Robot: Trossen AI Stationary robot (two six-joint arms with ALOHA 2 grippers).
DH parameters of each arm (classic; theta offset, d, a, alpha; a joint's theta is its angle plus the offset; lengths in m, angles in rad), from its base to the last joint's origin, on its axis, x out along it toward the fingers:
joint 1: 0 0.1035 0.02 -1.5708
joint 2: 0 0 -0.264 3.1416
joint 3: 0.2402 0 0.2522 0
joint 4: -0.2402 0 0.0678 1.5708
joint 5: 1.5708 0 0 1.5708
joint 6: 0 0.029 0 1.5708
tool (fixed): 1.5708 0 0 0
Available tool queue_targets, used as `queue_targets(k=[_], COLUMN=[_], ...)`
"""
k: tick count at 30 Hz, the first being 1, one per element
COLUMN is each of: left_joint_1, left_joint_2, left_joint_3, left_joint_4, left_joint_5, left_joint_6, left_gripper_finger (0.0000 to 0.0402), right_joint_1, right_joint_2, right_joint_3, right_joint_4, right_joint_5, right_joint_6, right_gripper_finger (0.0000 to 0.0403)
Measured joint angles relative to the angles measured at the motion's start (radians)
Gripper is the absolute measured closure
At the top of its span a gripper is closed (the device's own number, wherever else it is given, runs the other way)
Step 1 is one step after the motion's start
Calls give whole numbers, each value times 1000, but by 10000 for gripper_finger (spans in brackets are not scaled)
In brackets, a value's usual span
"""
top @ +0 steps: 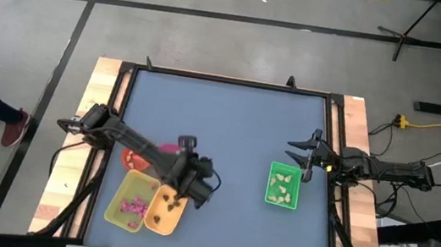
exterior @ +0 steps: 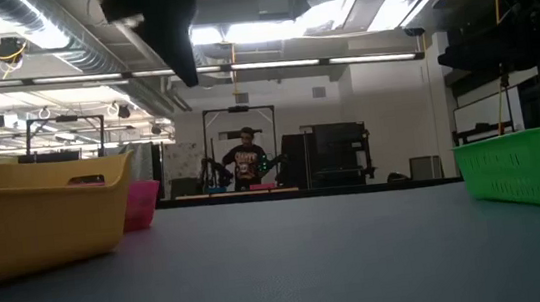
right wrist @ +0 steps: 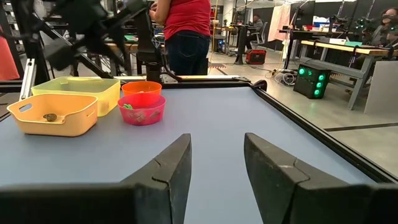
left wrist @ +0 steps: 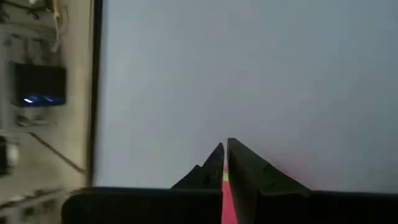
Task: Sort Halloween decoration
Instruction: Return to Home Position
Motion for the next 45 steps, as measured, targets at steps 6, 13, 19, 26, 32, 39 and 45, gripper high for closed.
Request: queue_targets(k=[6,13,19,26,32,39,45], left_joint_1=[99,144,138,103,158,286,326], left_joint_2=[-23,-185,-398,-693,-951,-1230,-1449], left_joint_3=[-1,-1,-18,-259,-621,-997,-1225], left_joint_4=[-27,-44,-45,215,657,1051,1133], left_joint_5=[-95,-158,-173,-254,-105,143,221], left_joint_6=[154,238,241,350,579,651,575], left_gripper_finger=[400,401,401,401,401,401,401], right_joint_1=[0,0,0,0,0,0,0], right_joint_2=[0,0,0,0,0,0,0], right_joint_3=[0,0,0,0,0,0,0], right_joint_4=[0,0,0,0,0,0,0], right_joint_5=[0,1,1,1,1,1,1], right_joint_6=[0,0,0,0,0,0,0], right_gripper_finger=[258,258,258,258,258,258,258])
